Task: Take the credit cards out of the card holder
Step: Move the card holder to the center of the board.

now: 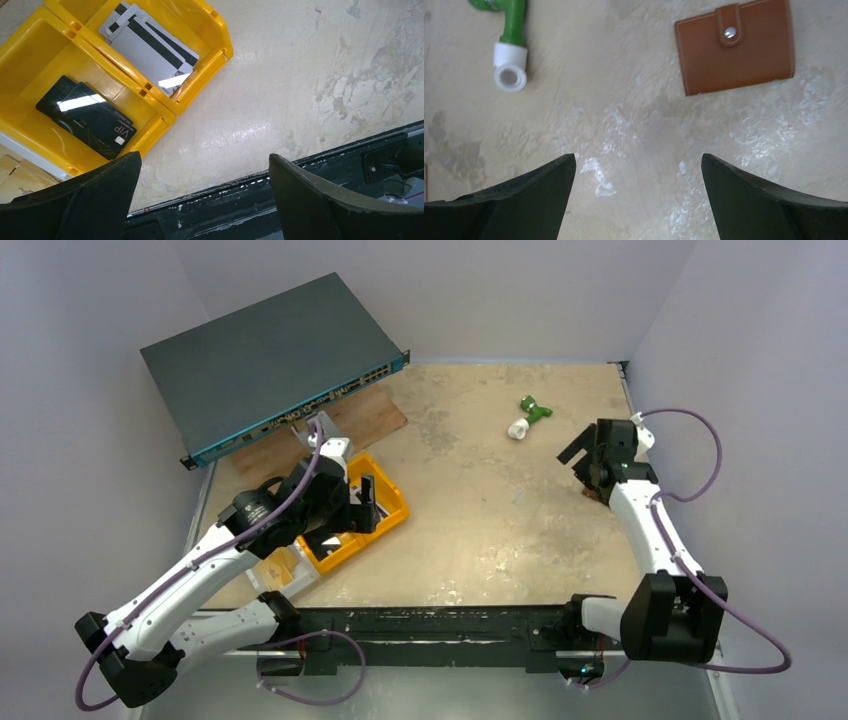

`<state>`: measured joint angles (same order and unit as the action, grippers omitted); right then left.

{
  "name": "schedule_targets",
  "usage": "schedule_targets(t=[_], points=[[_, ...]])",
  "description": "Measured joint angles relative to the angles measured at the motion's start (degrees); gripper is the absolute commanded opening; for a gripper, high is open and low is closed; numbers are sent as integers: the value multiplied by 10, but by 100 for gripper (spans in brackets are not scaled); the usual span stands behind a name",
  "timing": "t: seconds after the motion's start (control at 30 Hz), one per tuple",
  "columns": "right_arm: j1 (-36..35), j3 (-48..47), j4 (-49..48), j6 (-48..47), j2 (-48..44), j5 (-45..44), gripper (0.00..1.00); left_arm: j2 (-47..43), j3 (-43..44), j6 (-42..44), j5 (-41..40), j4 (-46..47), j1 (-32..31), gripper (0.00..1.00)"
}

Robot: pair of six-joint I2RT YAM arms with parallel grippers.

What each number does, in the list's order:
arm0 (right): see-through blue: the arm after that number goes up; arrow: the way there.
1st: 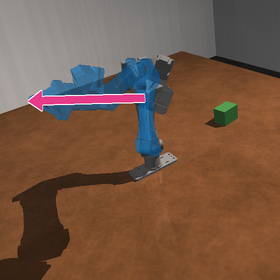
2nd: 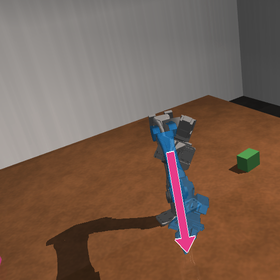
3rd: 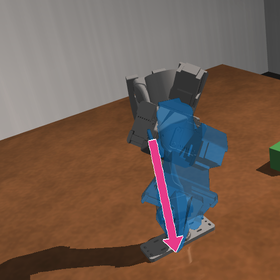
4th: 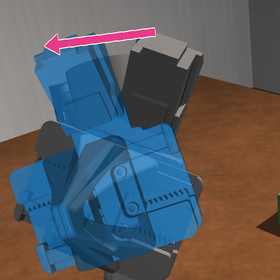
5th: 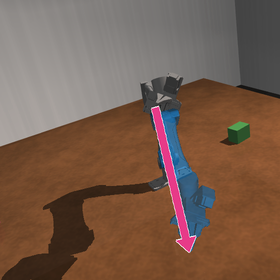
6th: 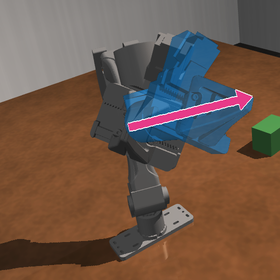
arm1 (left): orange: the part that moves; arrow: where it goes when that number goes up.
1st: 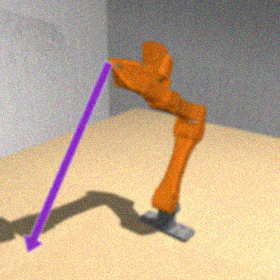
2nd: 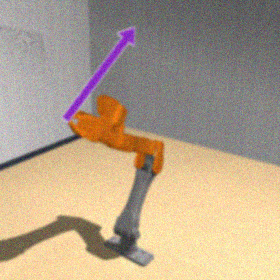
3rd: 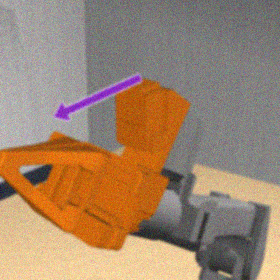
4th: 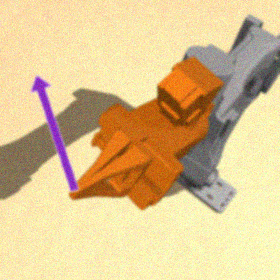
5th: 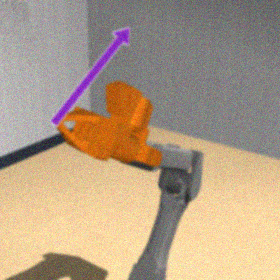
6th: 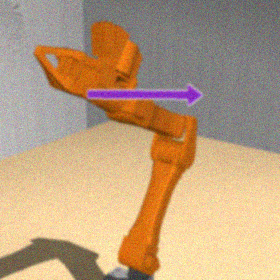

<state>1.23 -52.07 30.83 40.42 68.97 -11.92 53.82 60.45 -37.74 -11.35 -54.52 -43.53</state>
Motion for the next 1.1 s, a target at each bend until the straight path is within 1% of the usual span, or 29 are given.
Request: schedule_targets(t=[0.17,0.3,0.37,0.5,0.67,0.8,0.93,1.0,1.07,1.1], points=[[46,0,-38,0,45,-50,92,0,0,10,16,-7,0,100],[76,0,-68,-2,108,-87,84,-1,0,17,25,-17,0,100],[87,-1,-82,-4,133,-102,78,-1,1,21,29,-26,0,100],[116,-5,-107,-7,177,-110,61,-1,15,29,32,-48,0,100],[160,-9,-142,-8,219,-93,58,-1,41,35,33,-68,0,100],[173,-30,-155,-10,264,-82,56,2,54,35,33,-79,0,100],[178,-52,-163,-13,287,-78,51,6,61,33,33,-83,0,100],[179,-60,-167,-14,295,-76,48,9,65,33,33,-87,0,100],[180,-64,-170,-14,299,-74,42,15,70,31,34,-91,0,100],[180,-66,-170,-16,302,-73,41,16,72,30,35,-92,0,100]])
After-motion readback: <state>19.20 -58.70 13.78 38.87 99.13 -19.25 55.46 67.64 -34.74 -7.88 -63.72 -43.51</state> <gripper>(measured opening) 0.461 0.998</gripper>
